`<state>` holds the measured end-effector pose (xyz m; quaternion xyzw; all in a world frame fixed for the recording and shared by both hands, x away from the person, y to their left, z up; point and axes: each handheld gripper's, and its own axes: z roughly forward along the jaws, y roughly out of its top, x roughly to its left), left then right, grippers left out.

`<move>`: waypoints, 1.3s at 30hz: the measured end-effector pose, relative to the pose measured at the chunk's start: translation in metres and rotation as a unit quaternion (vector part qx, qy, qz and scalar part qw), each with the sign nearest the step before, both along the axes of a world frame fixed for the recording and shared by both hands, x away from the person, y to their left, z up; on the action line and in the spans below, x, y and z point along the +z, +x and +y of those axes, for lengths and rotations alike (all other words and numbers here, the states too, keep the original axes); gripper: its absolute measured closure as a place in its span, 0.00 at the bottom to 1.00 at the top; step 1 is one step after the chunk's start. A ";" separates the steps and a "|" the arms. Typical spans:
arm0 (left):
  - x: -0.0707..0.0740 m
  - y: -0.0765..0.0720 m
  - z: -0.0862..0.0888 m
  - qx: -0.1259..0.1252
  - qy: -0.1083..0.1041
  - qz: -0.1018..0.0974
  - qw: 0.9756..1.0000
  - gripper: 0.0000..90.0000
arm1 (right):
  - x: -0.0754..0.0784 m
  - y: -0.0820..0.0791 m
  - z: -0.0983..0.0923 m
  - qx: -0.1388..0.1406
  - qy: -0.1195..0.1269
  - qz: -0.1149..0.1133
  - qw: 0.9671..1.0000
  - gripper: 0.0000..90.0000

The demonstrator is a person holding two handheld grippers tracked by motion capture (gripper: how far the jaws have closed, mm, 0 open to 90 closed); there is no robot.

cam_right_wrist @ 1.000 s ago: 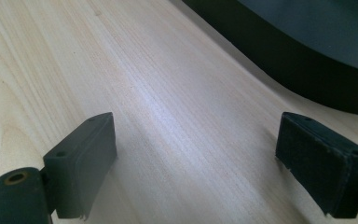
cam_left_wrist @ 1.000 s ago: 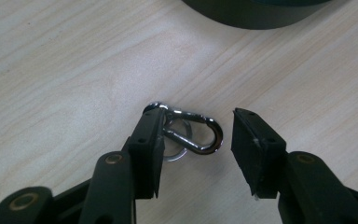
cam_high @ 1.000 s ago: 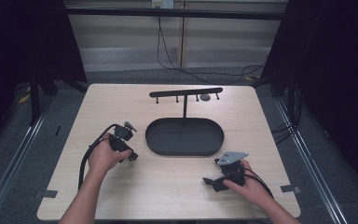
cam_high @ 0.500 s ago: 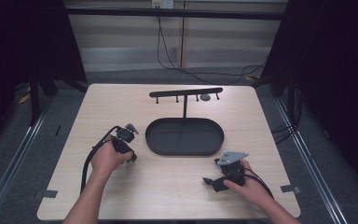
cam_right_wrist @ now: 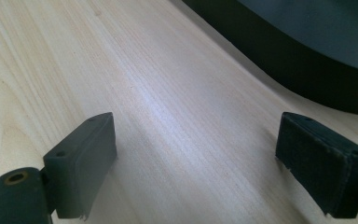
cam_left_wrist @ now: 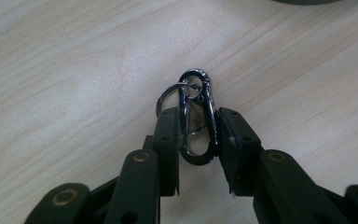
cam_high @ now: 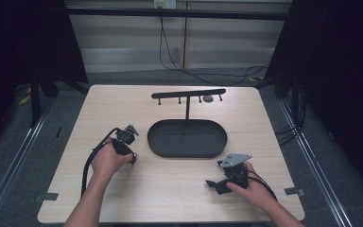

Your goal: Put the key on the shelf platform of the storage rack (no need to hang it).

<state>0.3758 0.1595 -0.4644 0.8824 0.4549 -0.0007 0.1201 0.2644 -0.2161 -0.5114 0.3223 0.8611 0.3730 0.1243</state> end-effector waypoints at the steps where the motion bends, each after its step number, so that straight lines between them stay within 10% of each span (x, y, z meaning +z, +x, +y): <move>1: 0.000 0.000 0.000 -0.003 -0.001 -0.003 1.000 0.78 | 0.000 0.000 0.000 -0.001 0.000 0.001 1.000 0.13; 4: 0.011 0.000 0.002 0.003 -0.016 -0.014 1.000 0.94 | 0.000 0.000 0.000 0.000 0.000 0.000 1.000 0.13; 10: 0.010 0.001 -0.003 -0.016 -0.003 0.016 1.000 0.94 | 0.000 0.000 0.000 0.000 0.000 0.000 1.000 0.13; 39: 0.070 0.009 -0.033 -0.042 -0.037 0.018 0.998 0.95 | 0.000 0.000 0.000 -0.003 0.000 0.001 1.000 0.13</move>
